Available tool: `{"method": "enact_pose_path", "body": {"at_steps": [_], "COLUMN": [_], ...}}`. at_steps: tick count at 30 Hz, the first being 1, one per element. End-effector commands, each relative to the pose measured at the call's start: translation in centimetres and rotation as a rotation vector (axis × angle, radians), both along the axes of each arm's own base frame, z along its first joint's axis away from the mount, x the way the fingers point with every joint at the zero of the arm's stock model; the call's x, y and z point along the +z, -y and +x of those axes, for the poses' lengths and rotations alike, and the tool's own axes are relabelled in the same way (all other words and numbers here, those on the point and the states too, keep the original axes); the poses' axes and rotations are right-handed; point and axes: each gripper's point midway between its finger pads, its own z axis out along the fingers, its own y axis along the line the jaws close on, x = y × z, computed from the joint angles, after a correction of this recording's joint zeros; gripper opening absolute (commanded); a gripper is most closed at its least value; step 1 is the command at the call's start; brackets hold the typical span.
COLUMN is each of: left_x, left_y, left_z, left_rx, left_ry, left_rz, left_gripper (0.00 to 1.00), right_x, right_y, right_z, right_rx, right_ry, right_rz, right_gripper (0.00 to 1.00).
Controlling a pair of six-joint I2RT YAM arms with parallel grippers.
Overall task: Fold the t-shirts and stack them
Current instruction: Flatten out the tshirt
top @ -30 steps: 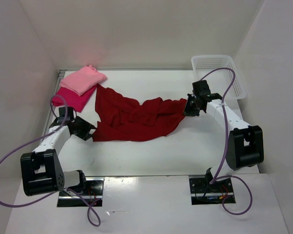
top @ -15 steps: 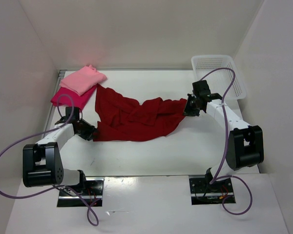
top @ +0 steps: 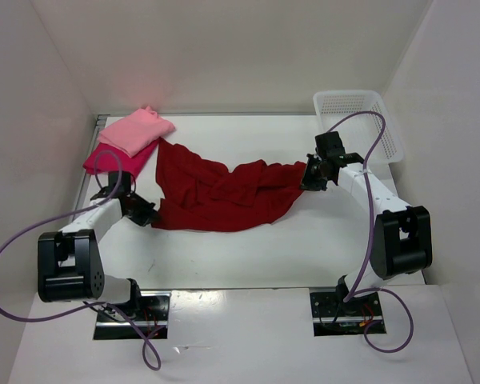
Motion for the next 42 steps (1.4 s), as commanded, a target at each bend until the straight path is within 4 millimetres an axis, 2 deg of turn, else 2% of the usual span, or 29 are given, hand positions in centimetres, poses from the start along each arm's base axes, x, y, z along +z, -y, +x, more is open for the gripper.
{"method": "enact_pose_path", "body": {"at_steps": [1,5,7,8,9,10,11,13,14,15,16,17,19,20,22,23,24,25,26,27,30,33,34,35,36,38,40,41,42], "left_x": [2.8,7.1,8.9,10.0,10.8,11.7,13.8,15.5,16.7,18.6,19.3,19.6,19.4,18.7,18.0,16.5,15.9,15.0,14.0,12.7,12.1,10.6,10.7,9.3,9.1,9.0,8.9,8.8,8.7], "left_y": [-0.4,-0.5,-0.7,-0.7,-0.6,-0.9,-1.0,-2.6,-3.2,-5.2,-6.1,-7.2,-9.6,-10.2,-10.0,-9.8,-9.0,-8.6,-8.4,-8.1,-8.2,-7.1,-6.3,-5.7,-5.3,-4.6,-3.3,-3.2,-2.3], "left_z": [2.2,3.4,3.8,4.3,4.7,5.3,6.4,7.9,8.6,9.5,9.5,9.5,8.9,8.6,8.8,8.4,8.2,7.8,7.4,6.3,4.5,2.9,2.6,1.6,1.4,0.9,0.4,0.4,0.2], "left_rx": [-0.020,-0.039,-0.063,-0.062,-0.077,-0.069,-0.073,-0.050,-0.049,-0.005,-0.010,0.005,0.047,0.058,0.060,0.064,0.041,0.043,0.045,0.036,0.043,0.033,0.024,0.019,0.022,0.006,-0.041,-0.053,-0.078], "left_ry": [0.082,0.166,0.209,0.231,0.253,0.283,0.347,0.392,0.425,0.468,0.487,0.496,0.484,0.466,0.475,0.452,0.449,0.429,0.406,0.379,0.363,0.340,0.357,0.328,0.330,0.325,0.310,0.308,0.297], "left_rz": [0.027,0.049,0.070,0.074,0.070,0.065,0.051,0.058,0.063,0.084,0.102,0.120,0.143,0.160,0.142,0.111,0.077,0.052,0.043,0.040,0.073,0.046,0.011,-0.014,-0.032,-0.047,-0.053,-0.041,-0.049], "left_gripper": [0.03,0.06,0.06,0.00,0.00,0.00,0.00,0.00,0.00,0.00,0.00,0.00,0.00,0.00,0.00,0.00,0.00,0.00,0.00,0.00,0.00,0.00,0.00,0.00,0.00,0.00,0.00,0.00,0.00], "right_x": [1.7,2.8,4.8,5.3,6.8,7.2,8.3,9.7,8.8,8.2,8.6,6.0,4.3,1.9,0.4,0.7,0.8,1.2,2.2,2.2,2.5,1.2,0.5,0.3,-0.1,-1.0,-2.3,-2.7,-2.9], "right_y": [-0.4,-0.7,-1.0,-1.2,-1.2,-1.6,-1.9,-2.4,-2.5,-2.6,-2.9,-2.8,-2.9,-3.1,-2.9,-2.9,-2.7,-2.3,-2.2,-1.7,-1.0,-2.1,-3.0,-3.7,-4.3,-6.2,-7.2,-7.8,-8.3], "right_z": [1.2,1.3,1.7,1.7,1.7,1.3,1.3,-0.1,-1.4,-2.5,-3.8,-5.9,-8.9,-11.3,-14.4,-14.7,-15.1,-15.5,-15.1,-15.0,-14.3,-13.5,-13.8,-13.1,-13.2,-14.0,-15.3,-16.0,-15.9], "right_rx": [0.006,0.017,0.023,0.021,0.021,0.029,0.024,0.033,0.016,0.009,0.001,-0.010,-0.018,-0.017,-0.028,-0.036,-0.042,-0.042,-0.032,-0.018,-0.032,-0.007,-0.002,0.006,0.007,0.029,0.012,0.025,0.021], "right_ry": [0.063,0.066,0.108,0.109,0.139,0.135,0.156,0.163,0.122,0.096,0.094,0.012,-0.057,-0.148,-0.224,-0.225,-0.225,-0.233,-0.208,-0.201,-0.179,-0.198,-0.220,-0.193,-0.203,-0.224,-0.268,-0.283,-0.275], "right_rz": [0.005,0.023,0.038,0.053,0.059,0.087,0.111,0.158,0.181,0.198,0.240,0.246,0.276,0.297,0.312,0.317,0.309,0.290,0.277,0.240,0.194,0.234,0.249,0.266,0.273,0.294,0.302,0.306,0.321], "right_gripper": [0.00,0.00,0.00,0.00,0.00,0.00,0.00,0.00,0.00,0.00,0.00,0.00,0.00,0.00,0.06,0.13,0.33,0.41,0.44,0.46,0.46,0.29,0.10,0.05,0.01,0.00,0.02,0.13,0.19]}}
